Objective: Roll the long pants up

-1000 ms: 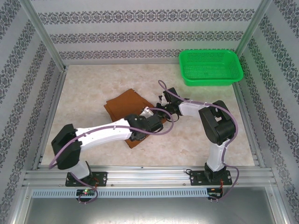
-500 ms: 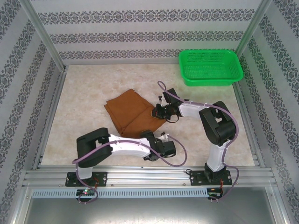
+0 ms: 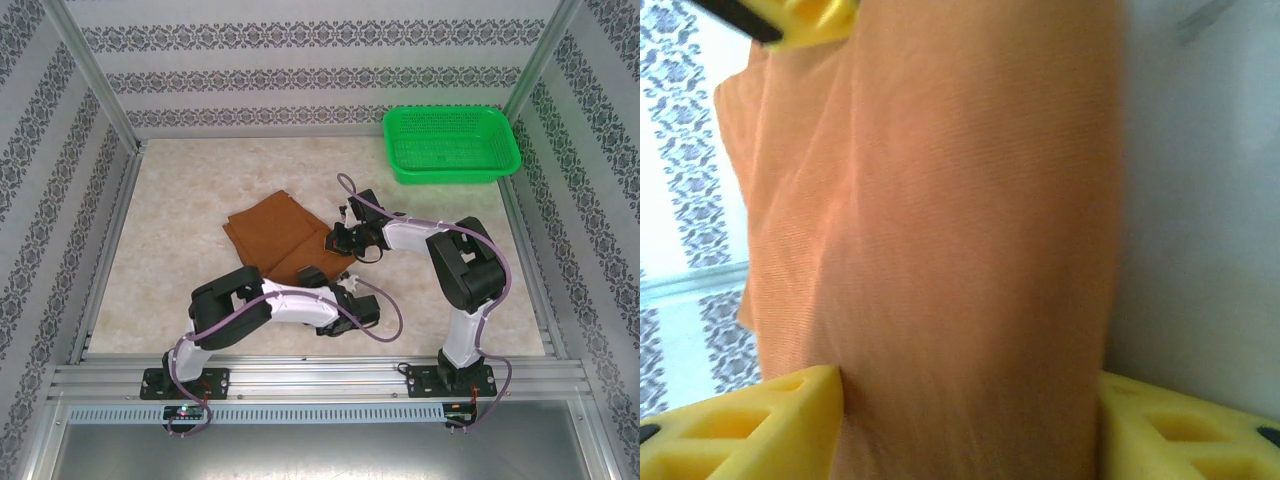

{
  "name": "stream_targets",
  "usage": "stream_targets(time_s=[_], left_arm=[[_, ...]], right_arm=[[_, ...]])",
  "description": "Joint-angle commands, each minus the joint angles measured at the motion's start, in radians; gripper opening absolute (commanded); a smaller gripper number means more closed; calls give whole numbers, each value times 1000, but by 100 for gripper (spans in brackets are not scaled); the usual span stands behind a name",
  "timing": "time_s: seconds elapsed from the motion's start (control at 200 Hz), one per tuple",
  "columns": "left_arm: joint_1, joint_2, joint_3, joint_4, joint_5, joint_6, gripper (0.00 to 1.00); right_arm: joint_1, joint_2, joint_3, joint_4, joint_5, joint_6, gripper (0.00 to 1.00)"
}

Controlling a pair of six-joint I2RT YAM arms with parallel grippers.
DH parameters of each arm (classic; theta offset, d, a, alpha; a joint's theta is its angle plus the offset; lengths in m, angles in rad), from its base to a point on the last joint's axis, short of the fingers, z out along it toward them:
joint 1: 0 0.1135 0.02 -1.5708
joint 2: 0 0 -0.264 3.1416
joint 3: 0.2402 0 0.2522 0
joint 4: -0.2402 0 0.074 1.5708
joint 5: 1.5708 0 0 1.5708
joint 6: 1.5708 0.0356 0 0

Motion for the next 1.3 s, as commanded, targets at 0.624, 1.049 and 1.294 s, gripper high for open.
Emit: stream_targets(time_s=[0.624,1.049,1.294], left_arm=[[282,111,66,-103,500,159,0],[173,-75,239,-441,1024,76,0],[249,-84,317,-384,1475,35,0]], right_arm=[[11,8,-53,-258,128,1,0],[-195,-306,-17,-317,363,-20,43],[-201,-436,-64,-388,295,-55,43]])
